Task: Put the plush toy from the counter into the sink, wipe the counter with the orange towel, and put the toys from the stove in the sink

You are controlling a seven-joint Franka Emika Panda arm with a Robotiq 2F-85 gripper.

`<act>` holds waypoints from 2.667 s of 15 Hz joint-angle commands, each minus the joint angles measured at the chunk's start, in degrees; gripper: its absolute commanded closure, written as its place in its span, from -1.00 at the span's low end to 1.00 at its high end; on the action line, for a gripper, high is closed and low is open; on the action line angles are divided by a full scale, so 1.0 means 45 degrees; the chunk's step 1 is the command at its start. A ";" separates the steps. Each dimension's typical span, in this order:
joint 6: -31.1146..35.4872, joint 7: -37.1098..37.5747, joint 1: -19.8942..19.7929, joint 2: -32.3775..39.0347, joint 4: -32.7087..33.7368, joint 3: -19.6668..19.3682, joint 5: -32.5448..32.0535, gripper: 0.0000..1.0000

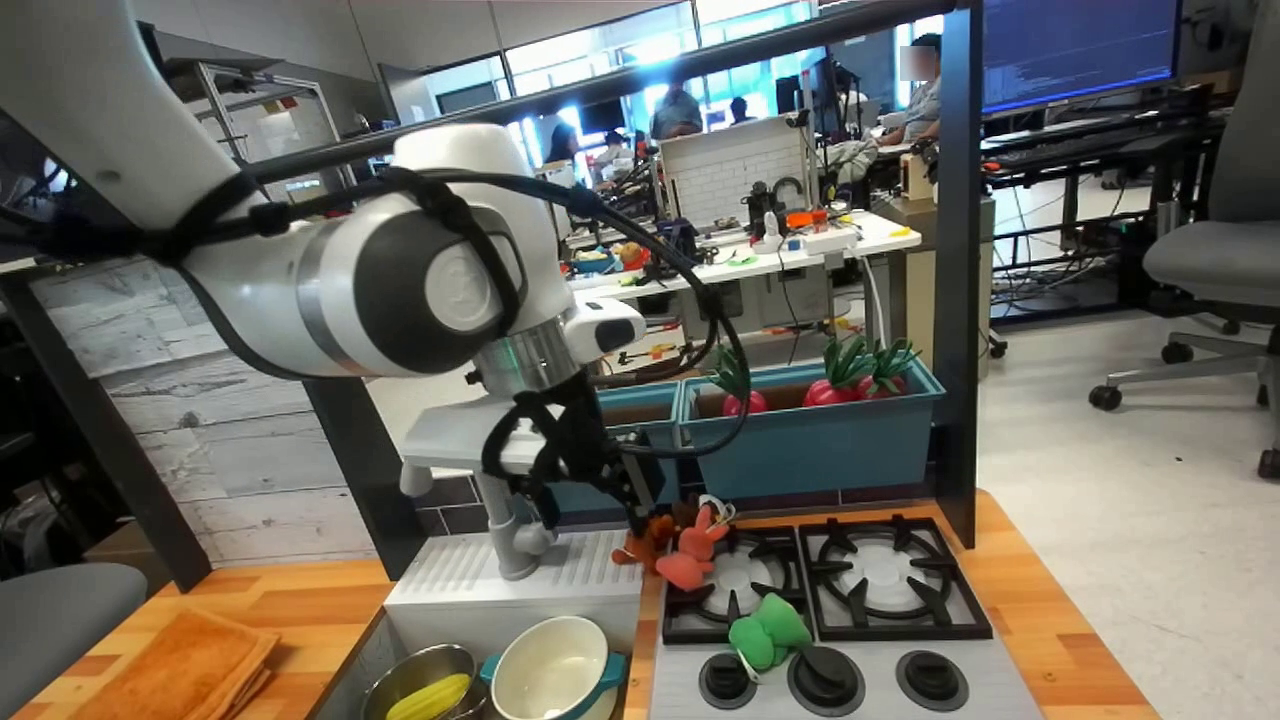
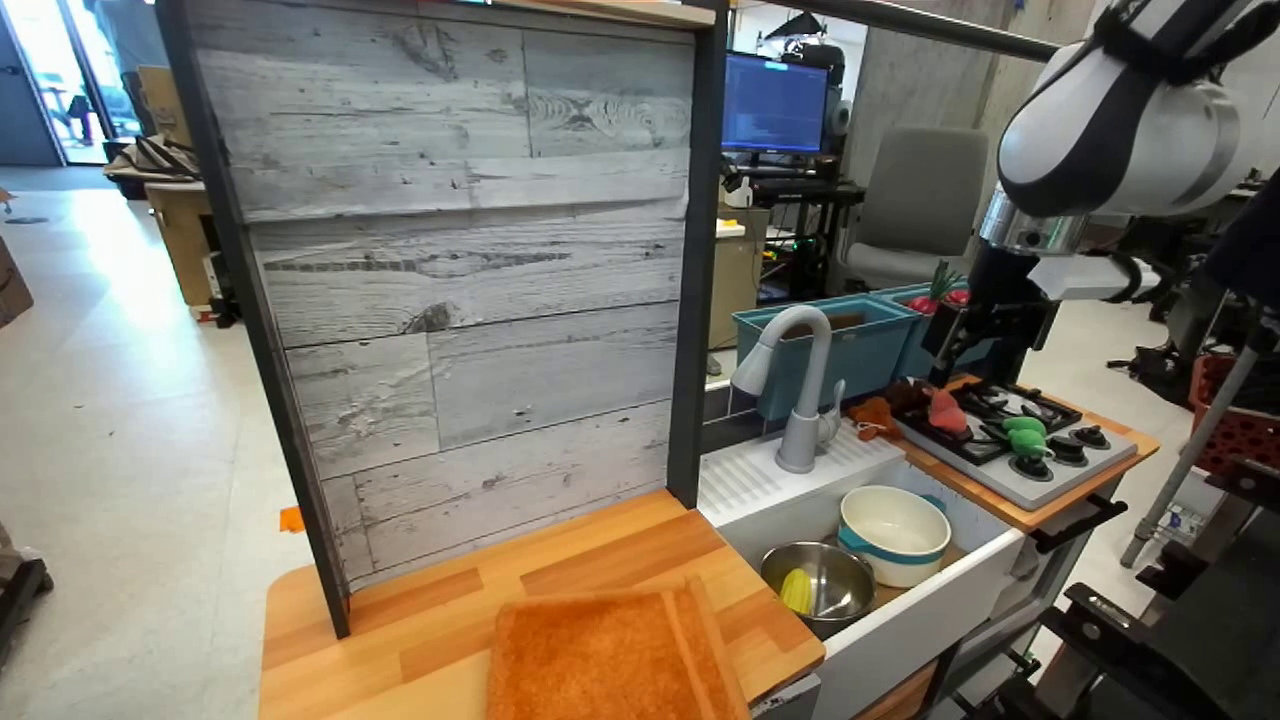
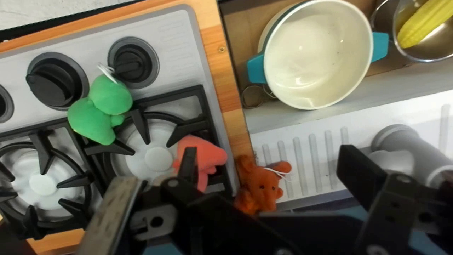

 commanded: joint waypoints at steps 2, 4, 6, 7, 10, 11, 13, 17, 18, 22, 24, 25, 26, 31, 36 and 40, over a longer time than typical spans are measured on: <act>-0.0155 0.0153 -0.0102 0.0814 0.0895 -0.0080 0.0020 -1.00; -0.0143 0.0154 -0.0096 0.0869 0.0861 -0.0079 0.0017 -1.00; -0.0143 0.0156 -0.0060 0.0808 0.0842 -0.0074 0.0015 -1.00; 0.0181 0.0370 0.0105 0.1009 0.0955 -0.0182 0.0003 -1.00; -0.0269 0.1758 0.0699 0.2195 0.2429 -0.0833 0.0113 -1.00; -0.0343 0.2321 0.0861 0.2642 0.2985 -0.1078 0.0167 -1.00; -0.0345 0.3187 0.1104 0.3428 0.3951 -0.1442 0.0202 -1.00; -0.0692 0.4675 0.1726 0.4705 0.5458 -0.2334 0.0089 -0.45; -0.0846 0.4988 0.1853 0.4955 0.5756 -0.2537 0.0073 -0.31; -0.1392 0.5660 0.2016 0.5566 0.6598 -0.2865 0.0035 0.33; -0.1451 0.5673 0.2152 0.5232 0.6242 -0.2774 -0.0021 0.61; -0.1429 0.5511 0.2228 0.4860 0.5780 -0.2697 -0.0082 0.74; -0.1109 0.5263 0.2315 0.4391 0.5123 -0.2604 -0.0155 0.87; -0.1313 0.4294 0.2678 0.2621 0.2906 -0.2368 -0.0481 0.96; -0.1038 0.2577 0.1343 0.2102 0.2040 -0.0275 0.0444 0.93; -0.0999 0.0897 -0.0516 0.2693 0.2256 0.2107 0.1860 0.93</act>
